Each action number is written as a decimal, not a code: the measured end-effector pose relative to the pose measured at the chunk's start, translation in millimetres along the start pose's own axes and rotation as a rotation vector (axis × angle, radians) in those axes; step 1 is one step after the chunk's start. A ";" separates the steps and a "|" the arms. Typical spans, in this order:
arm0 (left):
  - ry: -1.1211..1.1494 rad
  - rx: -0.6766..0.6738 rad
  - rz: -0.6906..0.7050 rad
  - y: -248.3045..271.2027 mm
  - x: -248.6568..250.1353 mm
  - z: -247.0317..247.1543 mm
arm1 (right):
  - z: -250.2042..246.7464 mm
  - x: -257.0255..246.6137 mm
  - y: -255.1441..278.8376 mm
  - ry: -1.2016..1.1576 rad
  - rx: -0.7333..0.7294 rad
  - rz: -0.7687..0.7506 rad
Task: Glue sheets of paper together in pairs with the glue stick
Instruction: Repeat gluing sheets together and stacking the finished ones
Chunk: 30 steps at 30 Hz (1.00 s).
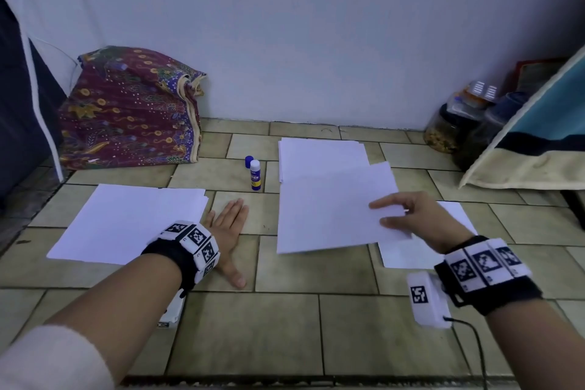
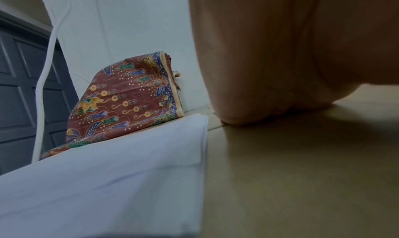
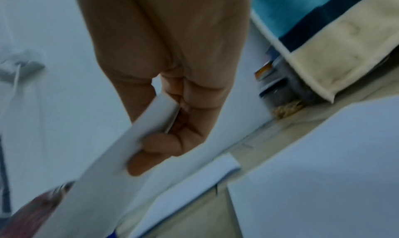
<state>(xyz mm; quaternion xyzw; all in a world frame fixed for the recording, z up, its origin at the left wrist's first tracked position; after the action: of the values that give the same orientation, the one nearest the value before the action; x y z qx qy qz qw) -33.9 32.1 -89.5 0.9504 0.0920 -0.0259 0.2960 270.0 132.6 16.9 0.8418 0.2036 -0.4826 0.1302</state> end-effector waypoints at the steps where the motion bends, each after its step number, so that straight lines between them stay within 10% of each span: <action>1: -0.002 0.007 -0.001 -0.3 0.3 -0.1 | -9.7 -2.1 -2.9 0.009 0.036 -0.025; 12: -0.016 -0.011 -0.027 -0.8 0.1 -1.0 | -28.7 0.1 -103.1 0.174 0.198 0.011; 30: -0.008 -0.035 0.004 -5.2 -0.6 -0.7 | 9.4 45.6 -169.6 0.618 -0.073 0.209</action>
<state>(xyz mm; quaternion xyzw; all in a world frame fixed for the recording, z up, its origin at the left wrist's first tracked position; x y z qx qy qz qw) -35.4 36.6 -91.7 0.9452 0.0893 -0.0275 0.3130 203.9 288.4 -31.1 0.9596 0.1631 -0.1809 0.1411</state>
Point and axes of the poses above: each hand's wrist, its own y-axis away from the middle knuckle, its own z-axis out of the palm, x = y × z, the point moved 9 cm from there along -y, towards the middle knuckle, and after that the axes turned 11 degrees about -z, right-handed, at the moved point
